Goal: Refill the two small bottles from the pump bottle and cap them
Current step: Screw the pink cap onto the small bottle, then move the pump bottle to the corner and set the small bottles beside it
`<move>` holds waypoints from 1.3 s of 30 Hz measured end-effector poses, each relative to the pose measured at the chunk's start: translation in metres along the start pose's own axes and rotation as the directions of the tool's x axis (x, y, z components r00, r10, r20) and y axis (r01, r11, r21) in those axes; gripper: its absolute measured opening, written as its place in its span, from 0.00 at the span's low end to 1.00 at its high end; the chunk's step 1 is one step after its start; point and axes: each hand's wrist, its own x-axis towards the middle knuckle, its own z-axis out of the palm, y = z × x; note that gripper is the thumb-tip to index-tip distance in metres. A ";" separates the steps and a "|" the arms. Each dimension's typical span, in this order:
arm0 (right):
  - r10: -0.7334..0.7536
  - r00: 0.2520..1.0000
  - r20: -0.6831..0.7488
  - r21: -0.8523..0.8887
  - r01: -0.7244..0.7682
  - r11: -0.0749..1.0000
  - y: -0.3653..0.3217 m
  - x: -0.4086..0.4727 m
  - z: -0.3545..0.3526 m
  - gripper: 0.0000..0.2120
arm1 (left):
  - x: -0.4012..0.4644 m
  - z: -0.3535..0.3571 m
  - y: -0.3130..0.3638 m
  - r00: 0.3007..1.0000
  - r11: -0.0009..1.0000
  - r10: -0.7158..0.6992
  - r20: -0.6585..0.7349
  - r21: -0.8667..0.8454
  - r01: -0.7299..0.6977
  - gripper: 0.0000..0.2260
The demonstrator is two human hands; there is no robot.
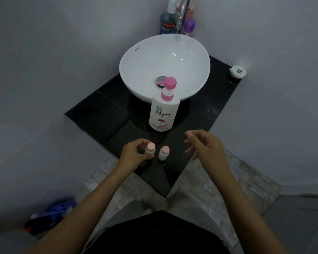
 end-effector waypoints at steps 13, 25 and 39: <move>0.063 0.998 0.027 -0.012 -0.062 0.998 0.005 0.005 0.005 0.08 | 0.008 0.001 -0.017 0.999 1.000 -0.008 0.039 0.009 0.008 0.18; -0.057 0.997 0.051 -0.166 0.065 0.984 0.010 0.070 -0.003 0.17 | 0.054 -0.052 0.018 0.996 0.998 0.066 -0.062 -0.003 -0.066 0.25; -0.163 0.918 0.362 -0.201 0.247 0.948 0.004 0.137 0.022 0.25 | 0.109 -0.049 0.072 0.973 0.978 0.208 0.096 0.010 -0.210 0.22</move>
